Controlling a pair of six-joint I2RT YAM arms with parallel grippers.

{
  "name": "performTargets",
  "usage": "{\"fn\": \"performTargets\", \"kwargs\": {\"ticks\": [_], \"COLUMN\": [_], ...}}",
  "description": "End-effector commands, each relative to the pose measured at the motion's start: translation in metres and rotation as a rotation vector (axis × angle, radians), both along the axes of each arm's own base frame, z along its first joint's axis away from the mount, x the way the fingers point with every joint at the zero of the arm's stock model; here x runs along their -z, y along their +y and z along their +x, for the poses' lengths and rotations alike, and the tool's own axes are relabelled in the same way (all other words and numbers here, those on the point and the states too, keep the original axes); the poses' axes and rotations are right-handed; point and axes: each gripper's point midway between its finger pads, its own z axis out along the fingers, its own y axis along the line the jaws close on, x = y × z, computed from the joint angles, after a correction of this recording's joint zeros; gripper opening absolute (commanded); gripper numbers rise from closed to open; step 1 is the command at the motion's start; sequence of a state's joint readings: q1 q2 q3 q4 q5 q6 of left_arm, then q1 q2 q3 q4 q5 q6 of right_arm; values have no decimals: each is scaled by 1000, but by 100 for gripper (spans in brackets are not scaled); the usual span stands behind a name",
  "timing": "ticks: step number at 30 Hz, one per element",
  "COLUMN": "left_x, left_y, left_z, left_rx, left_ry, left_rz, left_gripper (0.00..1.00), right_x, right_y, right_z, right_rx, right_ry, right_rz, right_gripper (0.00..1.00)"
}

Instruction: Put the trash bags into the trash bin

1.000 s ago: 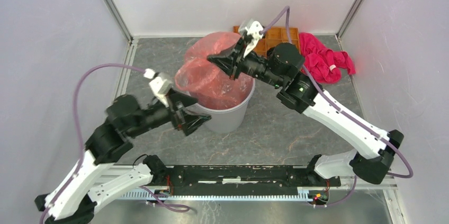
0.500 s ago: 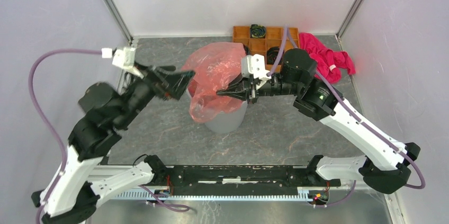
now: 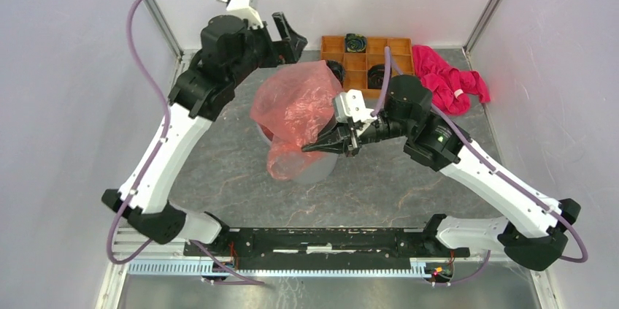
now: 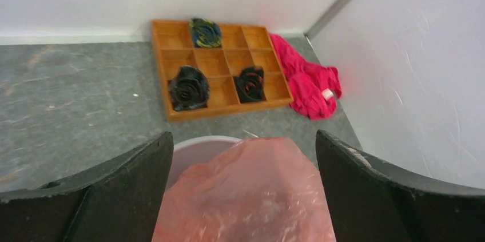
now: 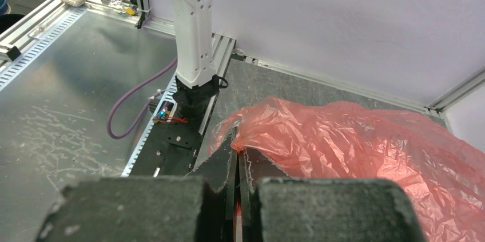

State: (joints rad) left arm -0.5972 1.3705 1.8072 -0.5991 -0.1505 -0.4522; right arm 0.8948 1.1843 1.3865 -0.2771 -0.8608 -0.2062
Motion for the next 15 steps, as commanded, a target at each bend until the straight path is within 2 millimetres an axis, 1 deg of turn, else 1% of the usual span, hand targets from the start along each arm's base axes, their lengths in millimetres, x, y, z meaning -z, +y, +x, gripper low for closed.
{"fn": "performTargets", "kwargs": {"ticks": [1,2,4,5,7,10,12,13,15], "left_x": [10,21,43,52,69,94,113,123,140], "left_y": [-40,-48,-56,-57,-52,-45,-45,-45,-43], "left_z": [-5,-9,-18,-22,-31,-42,-47,-48,-49], "left_rx": [253,311,372,386,381,372,382,382,373], "left_ry": [24,54,93,103,122,161,207,232,271], "left_rz": [31,35,28,22,11,8,15,18,31], "left_gripper": [98,94,85,80,70,60,52,50,49], "right_x": [-22,-24,-27,-27,-31,-40,-43,-43,-51], "right_y": [-11,-12,-13,-13,-13,-15,-16,-17,-23], "right_z": [-8,-4,0,3,12,27,39,46,63], "right_rx": [13,38,78,97,158,250,324,365,472], "right_ry": [-36,-30,-18,-14,0,28,53,59,114], "right_rz": [77,88,112,123,151,195,212,216,261], "right_gripper": [1,1,1,1,1,1,1,1,1]}}
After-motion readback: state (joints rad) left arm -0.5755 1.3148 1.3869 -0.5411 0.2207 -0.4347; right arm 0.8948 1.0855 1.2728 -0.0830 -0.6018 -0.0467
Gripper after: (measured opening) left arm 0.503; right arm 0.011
